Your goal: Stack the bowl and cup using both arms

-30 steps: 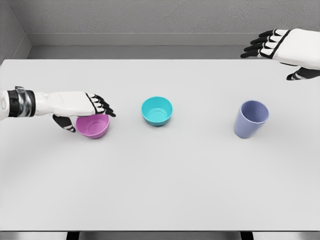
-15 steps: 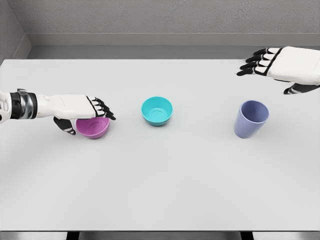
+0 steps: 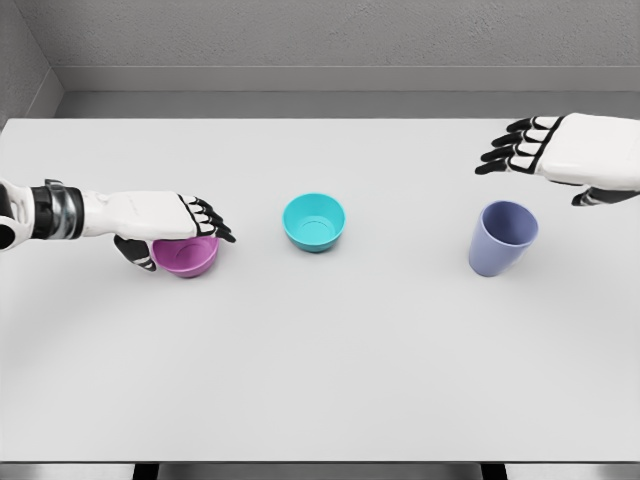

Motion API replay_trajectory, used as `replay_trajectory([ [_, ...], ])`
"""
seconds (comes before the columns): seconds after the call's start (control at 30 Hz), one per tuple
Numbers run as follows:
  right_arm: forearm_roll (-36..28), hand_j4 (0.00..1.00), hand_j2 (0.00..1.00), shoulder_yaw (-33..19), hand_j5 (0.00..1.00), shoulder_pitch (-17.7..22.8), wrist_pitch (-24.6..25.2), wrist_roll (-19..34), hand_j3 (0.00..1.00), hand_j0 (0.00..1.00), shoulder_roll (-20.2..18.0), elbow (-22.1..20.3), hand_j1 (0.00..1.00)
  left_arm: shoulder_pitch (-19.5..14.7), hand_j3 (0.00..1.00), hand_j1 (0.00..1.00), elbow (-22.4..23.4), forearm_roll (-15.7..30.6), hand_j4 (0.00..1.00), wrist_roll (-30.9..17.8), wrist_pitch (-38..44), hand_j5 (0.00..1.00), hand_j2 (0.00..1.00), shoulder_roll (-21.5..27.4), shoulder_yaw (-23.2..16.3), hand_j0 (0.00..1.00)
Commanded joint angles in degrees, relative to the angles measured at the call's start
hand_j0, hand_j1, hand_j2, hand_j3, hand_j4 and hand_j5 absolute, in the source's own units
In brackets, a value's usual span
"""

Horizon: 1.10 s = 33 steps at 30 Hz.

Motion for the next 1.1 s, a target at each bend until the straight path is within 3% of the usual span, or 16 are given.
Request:
replay_trajectory([
  [0.0,-0.3,1.00,1.00,-0.1,1.00,0.0,0.2,0.0,1.00,1.00,0.0,-0.2,1.00,0.0,1.00,1.00,0.4,-0.2,1.00,0.0,0.1,1.00,1.00,-0.4,0.1,1.00],
  [0.57,-0.2,1.00,1.00,2.6,1.00,0.5,0.2,0.0,1.00,1.00,0.0,-1.8,1.00,0.0,1.00,1.00,0.4,-0.3,1.00,0.0,0.1,1.00,1.00,-0.4,-1.5,1.00],
  [0.63,-0.2,1.00,1.00,2.6,1.00,0.5,0.2,0.0,1.00,1.00,0.0,-1.8,1.00,0.0,0.92,0.92,0.4,-0.4,0.92,0.0,0.1,0.92,0.92,-0.4,-1.5,0.92],
  [0.73,-0.2,1.00,1.00,2.6,1.00,0.5,0.2,0.0,1.00,1.00,0.1,-1.8,1.00,0.0,0.63,0.63,0.5,-0.4,0.63,0.0,0.1,0.63,0.63,-0.4,-1.5,0.63],
  [0.8,-0.3,1.00,1.00,2.6,1.00,0.4,0.2,0.0,1.00,1.00,0.1,-1.8,1.00,0.0,0.55,0.55,0.5,-0.4,0.55,0.0,0.1,0.55,0.55,-0.4,-1.5,0.55],
  [1.07,-0.2,1.00,1.00,3.5,1.00,0.6,0.2,0.0,1.00,1.00,-0.1,-1.8,1.00,-0.6,0.51,0.51,0.4,-0.3,0.51,0.1,0.1,0.51,0.51,-0.4,-1.5,0.51],
])
